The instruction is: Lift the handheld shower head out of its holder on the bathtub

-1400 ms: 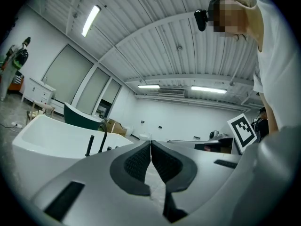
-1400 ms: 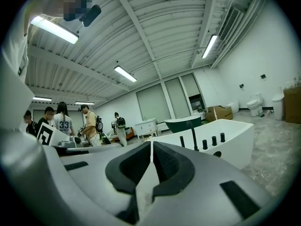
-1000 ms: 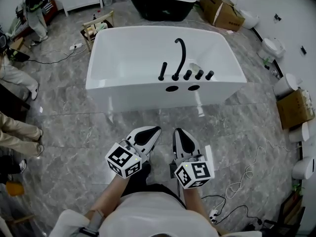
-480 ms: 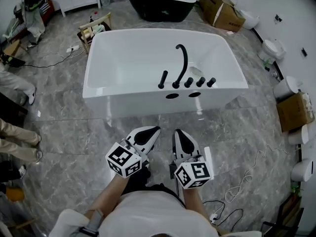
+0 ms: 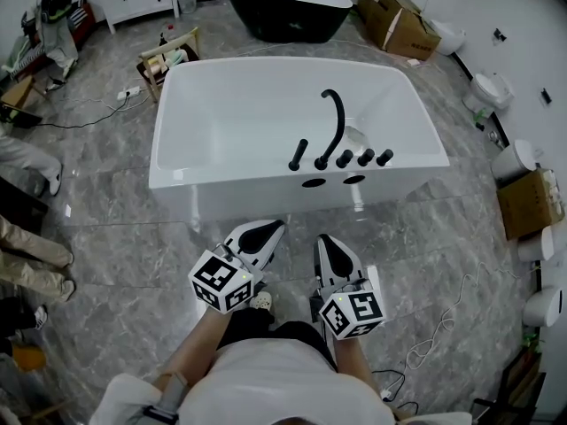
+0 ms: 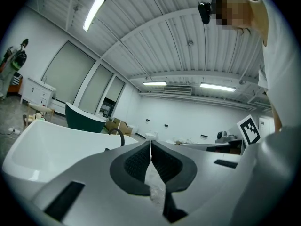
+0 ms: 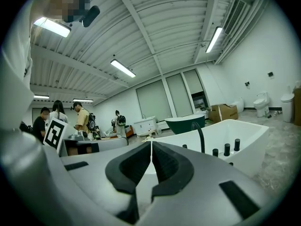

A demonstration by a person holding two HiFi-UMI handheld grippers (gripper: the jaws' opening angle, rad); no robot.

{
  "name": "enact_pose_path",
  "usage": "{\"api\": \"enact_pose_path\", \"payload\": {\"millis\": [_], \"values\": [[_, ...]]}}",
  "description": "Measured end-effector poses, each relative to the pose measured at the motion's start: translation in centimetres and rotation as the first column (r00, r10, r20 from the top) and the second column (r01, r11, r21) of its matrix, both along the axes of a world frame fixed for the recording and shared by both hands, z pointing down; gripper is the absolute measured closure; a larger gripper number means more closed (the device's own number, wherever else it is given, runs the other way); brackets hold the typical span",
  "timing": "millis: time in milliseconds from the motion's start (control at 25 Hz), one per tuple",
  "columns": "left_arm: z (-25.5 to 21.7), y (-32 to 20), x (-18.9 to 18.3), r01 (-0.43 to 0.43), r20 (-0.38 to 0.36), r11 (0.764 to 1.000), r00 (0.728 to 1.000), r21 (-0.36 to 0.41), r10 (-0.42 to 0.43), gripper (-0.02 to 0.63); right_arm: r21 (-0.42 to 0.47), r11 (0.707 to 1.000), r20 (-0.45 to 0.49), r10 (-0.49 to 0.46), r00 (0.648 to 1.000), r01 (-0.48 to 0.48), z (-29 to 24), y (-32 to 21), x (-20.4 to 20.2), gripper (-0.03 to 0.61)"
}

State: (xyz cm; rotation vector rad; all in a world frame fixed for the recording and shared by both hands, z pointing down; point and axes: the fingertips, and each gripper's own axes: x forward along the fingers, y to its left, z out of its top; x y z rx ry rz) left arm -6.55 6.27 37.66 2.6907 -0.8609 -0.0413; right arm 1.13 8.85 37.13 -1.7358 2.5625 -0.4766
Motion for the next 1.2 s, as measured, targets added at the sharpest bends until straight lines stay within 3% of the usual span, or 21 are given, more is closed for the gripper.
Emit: {"api": "enact_pose_path", "payload": {"millis": [280, 440, 560, 800, 1200], "values": [[-0.2, -0.4, -0.9, -0.012, -0.008, 1.000, 1.000, -0.003, 0.012, 0.603, 0.012, 0.999, 0.026, 0.033, 0.999, -0.034, -0.5, 0.0, -0.5, 0.558], [0.3, -0.6, -1.5, 0.006, -0.013, 1.000, 1.000, -0.010, -0.006, 0.603, 0.107, 0.994, 0.096, 0.009, 0.995, -0.019, -2.2, 0.8, -0.3, 0.558], [0.5, -1.1, -2.0, 0.028, -0.015, 1.000, 0.999, -0.012, -0.028, 0.603, 0.141, 0.989, 0.098, 0.020, 0.995, -0.033, -2.6, 1.2, 0.2, 0.558], [0.8, -1.2, -1.5, 0.030, -0.020, 0.999, 0.999, -0.013, -0.031, 0.603, 0.120, 0.992, 0.059, 0.023, 0.998, -0.030, -1.6, 0.9, 0.8, 0.558], [1.1, -4.3, 0.3, 0.035, -0.008, 0.999, 0.999, -0.018, -0.035, 0.603, 0.108, 0.994, 0.081, 0.028, 0.996, -0.037, -1.0, -3.0, 2.8, 0.558]]}}
